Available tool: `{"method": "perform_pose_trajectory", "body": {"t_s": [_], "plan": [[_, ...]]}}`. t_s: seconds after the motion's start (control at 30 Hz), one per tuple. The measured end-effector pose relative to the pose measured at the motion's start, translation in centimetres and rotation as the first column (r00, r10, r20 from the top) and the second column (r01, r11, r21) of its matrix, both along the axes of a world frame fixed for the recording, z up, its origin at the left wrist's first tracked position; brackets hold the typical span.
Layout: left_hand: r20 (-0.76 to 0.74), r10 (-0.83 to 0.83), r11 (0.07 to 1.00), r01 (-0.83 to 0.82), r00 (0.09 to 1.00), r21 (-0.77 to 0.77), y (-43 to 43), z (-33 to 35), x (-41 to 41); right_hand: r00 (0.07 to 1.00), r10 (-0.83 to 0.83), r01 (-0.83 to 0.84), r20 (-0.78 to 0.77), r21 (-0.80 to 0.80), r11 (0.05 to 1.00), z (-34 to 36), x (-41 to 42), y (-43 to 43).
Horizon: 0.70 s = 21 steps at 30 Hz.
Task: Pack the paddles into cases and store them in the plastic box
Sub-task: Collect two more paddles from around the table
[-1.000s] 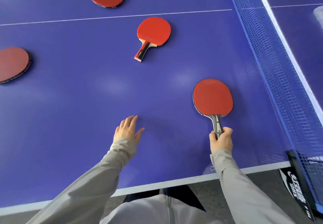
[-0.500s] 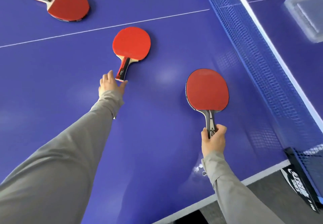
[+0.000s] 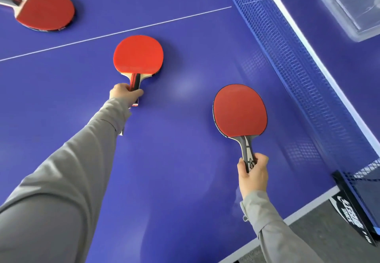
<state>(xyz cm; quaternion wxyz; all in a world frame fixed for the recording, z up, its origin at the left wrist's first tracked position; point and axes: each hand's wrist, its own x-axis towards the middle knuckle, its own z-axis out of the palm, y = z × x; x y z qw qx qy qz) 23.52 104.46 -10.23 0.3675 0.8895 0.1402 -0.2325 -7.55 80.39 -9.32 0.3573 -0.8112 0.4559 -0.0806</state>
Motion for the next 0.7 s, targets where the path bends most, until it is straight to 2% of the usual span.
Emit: {"method": "perform_pose_trajectory", "body": {"t_s": [0.1, 0.2, 0.33, 0.53, 0.7], "plan": [[0.023, 0.088, 0.985, -0.084, 0.996, -0.148, -0.3, 0.7, -2.0, 1.0, 0.014, -0.014, 0.019, -0.002, 1.0, 0.3, -0.7, -0.1], [0.042, 0.14, 0.972, -0.129, 0.989, -0.196, -0.6, 0.8, -6.6, 0.999, 0.03, -0.03, 0.038, 0.002, 1.0, 0.7, -1.5, 0.2], [0.021, 0.194, 0.963, -0.186, 0.981, -0.197, -1.5, 0.7, -16.4, 0.996, 0.054, -0.057, 0.067, 0.039, 0.998, 1.3, -3.2, 0.8], [-0.129, 0.311, 0.914, -0.334, 0.941, -0.232, -3.9, -0.4, -31.7, 0.987, 0.136, -0.144, 0.08, 0.099, 0.985, 1.5, -7.3, 2.5], [-0.188, 0.336, 0.899, -0.373, 0.923, -0.23, -6.8, -0.7, -36.6, 0.98, 0.191, -0.197, 0.057, 0.139, 0.97, 1.5, -9.7, 3.9]]}}
